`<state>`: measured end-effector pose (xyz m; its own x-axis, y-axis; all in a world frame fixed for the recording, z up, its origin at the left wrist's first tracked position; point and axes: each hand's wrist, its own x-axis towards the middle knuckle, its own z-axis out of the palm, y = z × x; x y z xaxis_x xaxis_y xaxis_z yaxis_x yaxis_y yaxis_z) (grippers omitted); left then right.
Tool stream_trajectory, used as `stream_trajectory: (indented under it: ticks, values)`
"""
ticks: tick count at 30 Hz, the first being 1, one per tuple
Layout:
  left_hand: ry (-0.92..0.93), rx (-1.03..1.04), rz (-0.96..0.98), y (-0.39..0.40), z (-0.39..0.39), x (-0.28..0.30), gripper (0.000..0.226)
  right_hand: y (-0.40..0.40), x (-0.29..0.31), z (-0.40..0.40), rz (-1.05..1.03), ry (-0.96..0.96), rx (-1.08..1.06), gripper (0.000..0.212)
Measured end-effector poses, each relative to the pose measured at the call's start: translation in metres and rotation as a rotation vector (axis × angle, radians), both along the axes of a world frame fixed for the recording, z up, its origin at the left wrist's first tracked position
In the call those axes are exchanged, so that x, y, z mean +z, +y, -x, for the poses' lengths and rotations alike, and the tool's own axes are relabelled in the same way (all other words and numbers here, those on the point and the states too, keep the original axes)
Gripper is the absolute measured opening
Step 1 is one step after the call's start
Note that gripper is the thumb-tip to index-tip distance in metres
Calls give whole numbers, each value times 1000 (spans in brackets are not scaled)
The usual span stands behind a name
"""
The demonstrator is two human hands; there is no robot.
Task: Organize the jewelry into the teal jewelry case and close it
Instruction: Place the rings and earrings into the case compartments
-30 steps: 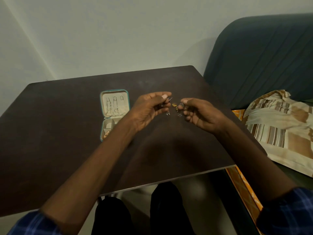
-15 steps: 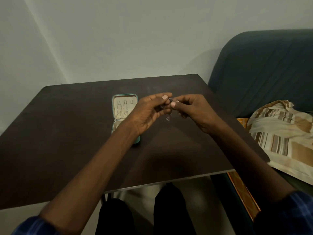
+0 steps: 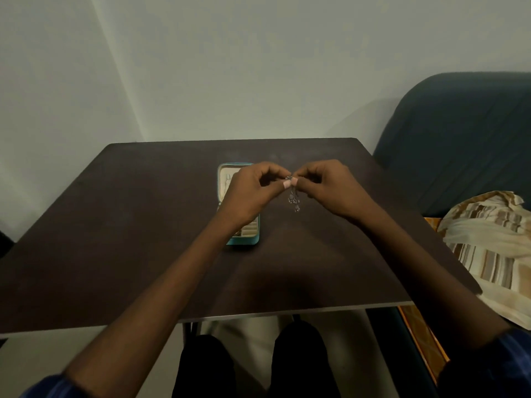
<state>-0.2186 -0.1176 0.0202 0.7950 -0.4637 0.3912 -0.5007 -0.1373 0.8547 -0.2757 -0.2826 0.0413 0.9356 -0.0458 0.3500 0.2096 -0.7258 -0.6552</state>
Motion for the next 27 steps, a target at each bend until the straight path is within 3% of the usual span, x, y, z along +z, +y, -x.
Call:
stream_trajectory:
  ticks: [12, 27]
  values:
    - [164, 105, 164, 42, -21, -3, 14, 35, -6, -33, -113, 69, 140, 12]
    - [252, 167, 96, 73, -56, -34, 7, 75, -23, -83, -27, 80, 176, 11]
